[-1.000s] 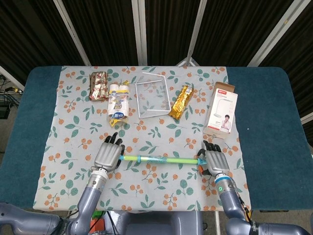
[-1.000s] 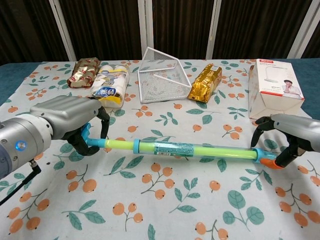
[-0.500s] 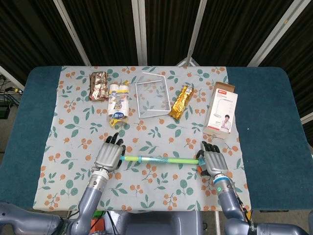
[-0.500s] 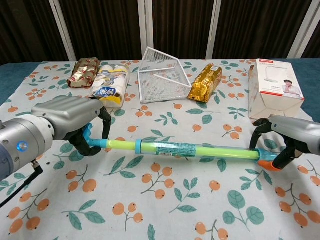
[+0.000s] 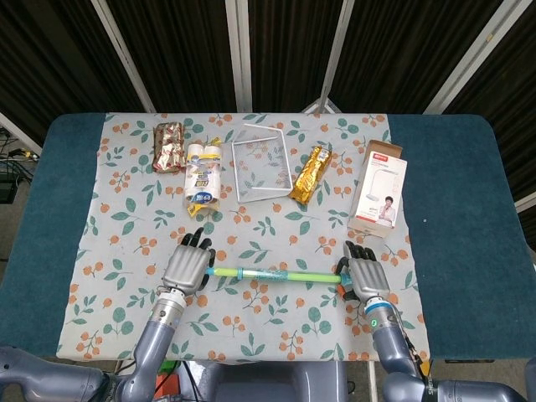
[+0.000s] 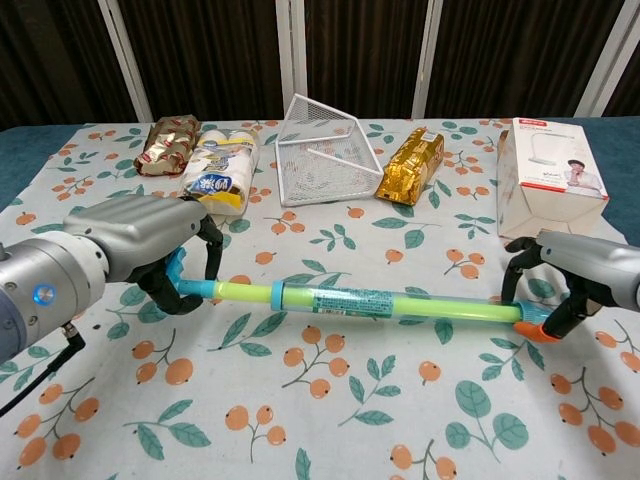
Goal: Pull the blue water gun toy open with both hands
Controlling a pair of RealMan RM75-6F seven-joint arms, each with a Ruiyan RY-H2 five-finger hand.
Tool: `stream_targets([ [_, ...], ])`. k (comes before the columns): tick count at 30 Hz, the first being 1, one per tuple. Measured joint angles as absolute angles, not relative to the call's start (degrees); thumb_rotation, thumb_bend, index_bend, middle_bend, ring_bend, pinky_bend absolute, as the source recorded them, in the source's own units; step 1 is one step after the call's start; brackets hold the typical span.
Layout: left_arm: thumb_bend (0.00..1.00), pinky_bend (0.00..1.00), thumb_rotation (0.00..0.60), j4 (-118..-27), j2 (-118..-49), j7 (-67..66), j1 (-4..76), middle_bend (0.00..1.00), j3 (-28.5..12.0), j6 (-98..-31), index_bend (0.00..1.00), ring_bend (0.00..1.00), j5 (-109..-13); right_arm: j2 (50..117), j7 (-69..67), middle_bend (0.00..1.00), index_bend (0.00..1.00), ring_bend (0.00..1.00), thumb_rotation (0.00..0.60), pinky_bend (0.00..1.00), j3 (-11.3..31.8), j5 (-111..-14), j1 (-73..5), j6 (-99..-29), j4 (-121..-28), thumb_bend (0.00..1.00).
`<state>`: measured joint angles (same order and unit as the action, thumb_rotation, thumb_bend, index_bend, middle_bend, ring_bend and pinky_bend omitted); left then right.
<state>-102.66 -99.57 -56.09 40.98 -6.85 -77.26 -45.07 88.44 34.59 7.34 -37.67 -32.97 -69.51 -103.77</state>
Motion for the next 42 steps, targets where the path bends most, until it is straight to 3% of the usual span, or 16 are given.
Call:
stream_targets([
  [15,0.5,0.15,0.6,-105.32,-97.85,-55.1,40.2,0.23,-5.75,-77.58,0.66,0.05,-46.66,86.18,34.87,0.02,0.65,0.0,0.6,0.0,7.87,-38.11,-32.86,-70.95,-106.32,0.41],
  [42,0.5,0.15,0.6,-110.44,-89.82,-52.29,36.88,0.23,-1.57,-78.02,0.67,0.05,-51.04,80.79,33.87,0.02,0.67,0.0,0.6,0.0,8.01,-38.04,-31.8,-71.81,-108.27,0.41],
])
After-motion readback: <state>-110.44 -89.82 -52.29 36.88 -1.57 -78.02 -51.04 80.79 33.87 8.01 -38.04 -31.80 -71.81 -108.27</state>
